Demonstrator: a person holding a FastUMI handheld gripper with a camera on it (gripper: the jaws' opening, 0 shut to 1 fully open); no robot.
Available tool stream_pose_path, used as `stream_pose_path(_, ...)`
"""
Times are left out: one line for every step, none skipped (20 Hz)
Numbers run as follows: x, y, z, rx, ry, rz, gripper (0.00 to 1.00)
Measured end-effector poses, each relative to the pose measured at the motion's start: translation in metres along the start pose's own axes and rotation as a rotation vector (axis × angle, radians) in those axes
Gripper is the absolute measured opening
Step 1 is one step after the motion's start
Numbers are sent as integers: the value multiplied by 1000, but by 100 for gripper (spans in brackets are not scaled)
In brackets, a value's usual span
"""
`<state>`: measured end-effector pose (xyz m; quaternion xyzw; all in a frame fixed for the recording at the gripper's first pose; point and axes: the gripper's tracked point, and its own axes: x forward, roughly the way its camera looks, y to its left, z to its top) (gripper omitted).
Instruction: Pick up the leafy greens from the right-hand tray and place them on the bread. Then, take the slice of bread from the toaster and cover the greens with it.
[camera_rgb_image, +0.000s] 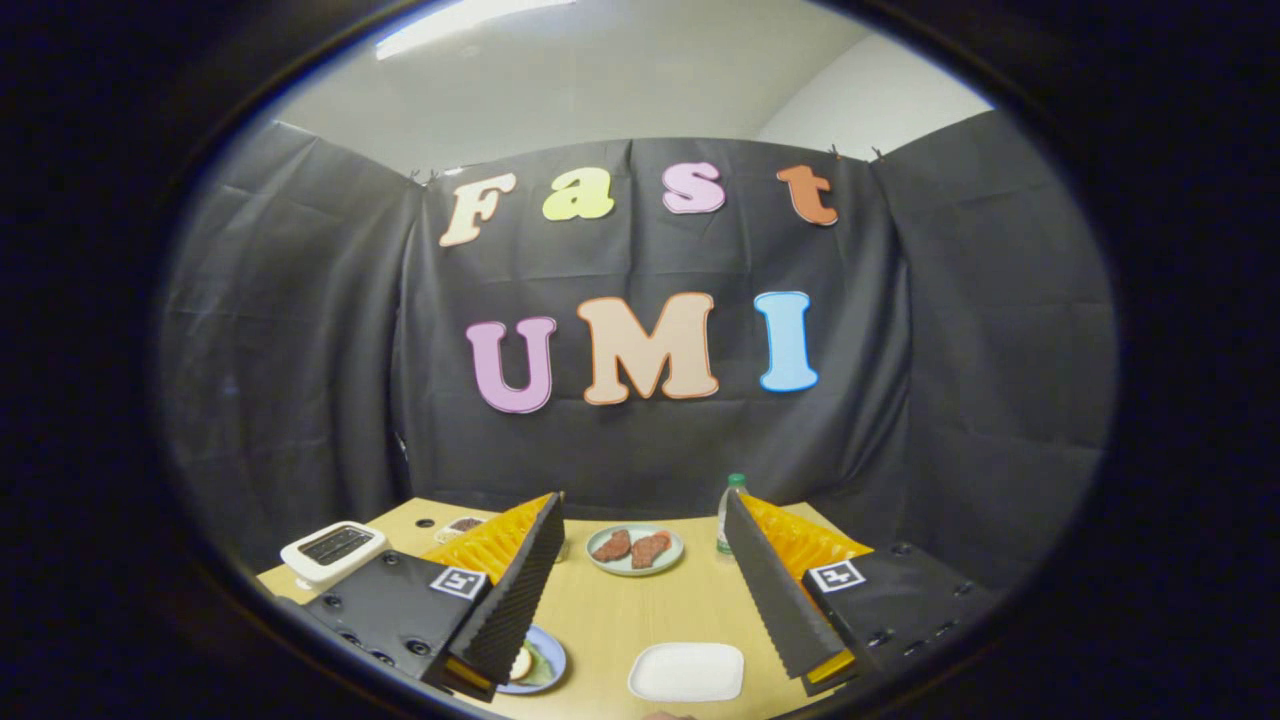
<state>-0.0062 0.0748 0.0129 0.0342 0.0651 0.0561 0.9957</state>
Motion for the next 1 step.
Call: stream_pose_path(-1, 0, 1, -3, -5, 3, 100)
